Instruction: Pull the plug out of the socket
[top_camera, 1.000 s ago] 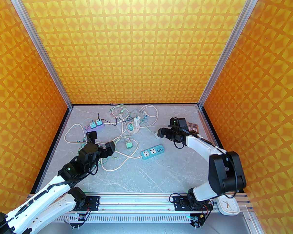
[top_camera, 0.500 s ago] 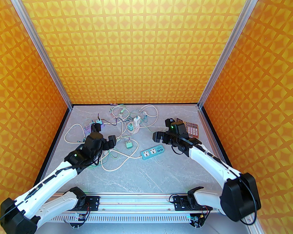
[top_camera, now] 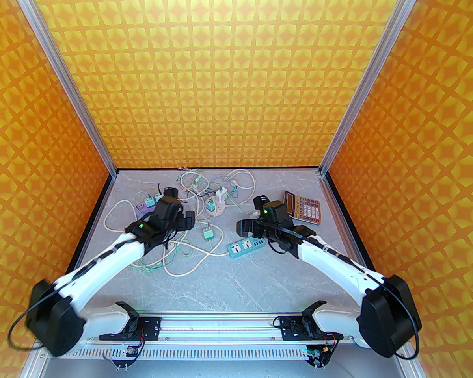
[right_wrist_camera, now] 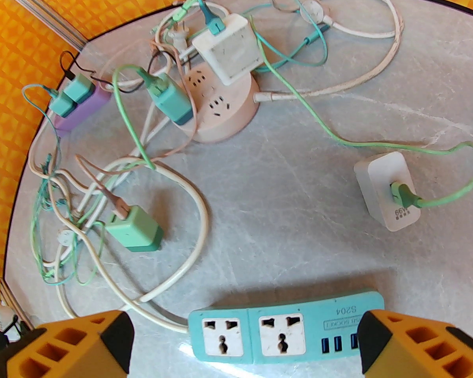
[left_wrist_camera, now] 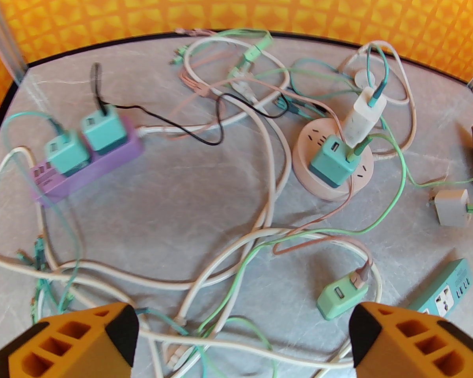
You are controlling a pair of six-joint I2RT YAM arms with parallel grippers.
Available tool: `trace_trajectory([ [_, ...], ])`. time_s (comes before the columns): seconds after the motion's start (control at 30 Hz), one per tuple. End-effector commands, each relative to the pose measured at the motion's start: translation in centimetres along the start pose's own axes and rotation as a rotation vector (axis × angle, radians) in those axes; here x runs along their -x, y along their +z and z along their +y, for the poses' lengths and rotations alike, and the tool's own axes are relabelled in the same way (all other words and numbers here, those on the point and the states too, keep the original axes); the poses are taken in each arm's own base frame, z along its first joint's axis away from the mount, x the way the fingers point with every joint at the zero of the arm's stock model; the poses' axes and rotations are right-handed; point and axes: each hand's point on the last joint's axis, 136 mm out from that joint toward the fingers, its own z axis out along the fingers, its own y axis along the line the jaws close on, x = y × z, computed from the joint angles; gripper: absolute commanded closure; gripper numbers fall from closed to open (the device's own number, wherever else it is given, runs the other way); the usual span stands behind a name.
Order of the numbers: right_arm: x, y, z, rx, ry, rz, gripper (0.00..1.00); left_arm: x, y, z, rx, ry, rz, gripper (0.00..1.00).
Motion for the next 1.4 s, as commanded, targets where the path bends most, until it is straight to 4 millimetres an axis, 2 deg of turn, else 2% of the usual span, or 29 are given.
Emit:
trace_trajectory([
  [0.0, 1.7, 0.6, 0.2, -0.015, -0.032, -0.043, 0.01, 1.2, 1.3, -1.6, -0.051, -0.009, 0.002, 0.09],
  [0.17, 1.8, 2.3, 0.6, 0.003, -0.027, -0.009, 0.01, 2.4, 4.7, -4.4, -0.121, 0.053, 0.023, 0.12],
  [0.27, 1.9, 2.6, 0.7, 0.003, -0.025, -0.005, 0.02, 2.8, 6.8, -5.9, -0.205, 0.101, 0.050, 0.16],
  [0.47, 2.3, 2.4, 0.9, 0.008, -0.037, -0.004, 0.02, 3.3, 10.1, -5.1, -0.312, 0.092, 0.064, 0.28],
  [0.7, 2.3, 2.5, 0.9, -0.001, -0.040, 0.015, 0.02, 2.4, 11.5, -6.1, -0.380, 0.213, 0.071, 0.30],
  [0.87, 2.2, 2.4, 1.0, 0.003, -0.032, 0.022, 0.01, 1.4, 13.3, -6.6, -0.404, 0.269, 0.097, 0.34],
  [1.37, 1.7, 2.0, 0.5, -0.023, -0.035, 0.052, 0.02, 0.6, 16.7, -7.9, -0.452, 0.322, 0.101, 0.34],
])
